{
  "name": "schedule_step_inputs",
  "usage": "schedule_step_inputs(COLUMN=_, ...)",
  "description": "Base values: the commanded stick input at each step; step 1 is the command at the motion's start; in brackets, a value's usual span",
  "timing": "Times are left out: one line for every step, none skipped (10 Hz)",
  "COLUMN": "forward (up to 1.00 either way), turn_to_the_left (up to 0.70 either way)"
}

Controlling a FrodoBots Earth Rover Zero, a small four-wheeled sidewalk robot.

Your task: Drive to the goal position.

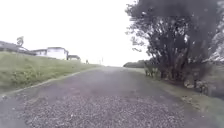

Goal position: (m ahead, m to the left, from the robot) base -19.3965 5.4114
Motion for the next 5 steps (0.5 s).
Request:
schedule_step_inputs(forward=-0.43, turn_to_the_left=0.00)
schedule_step_inputs(forward=-0.68, turn_to_the_left=0.00)
schedule_step_inputs(forward=-0.03, turn_to_the_left=0.00)
schedule_step_inputs(forward=0.00, turn_to_the_left=0.00)
schedule_step_inputs(forward=0.00, turn_to_the_left=0.05)
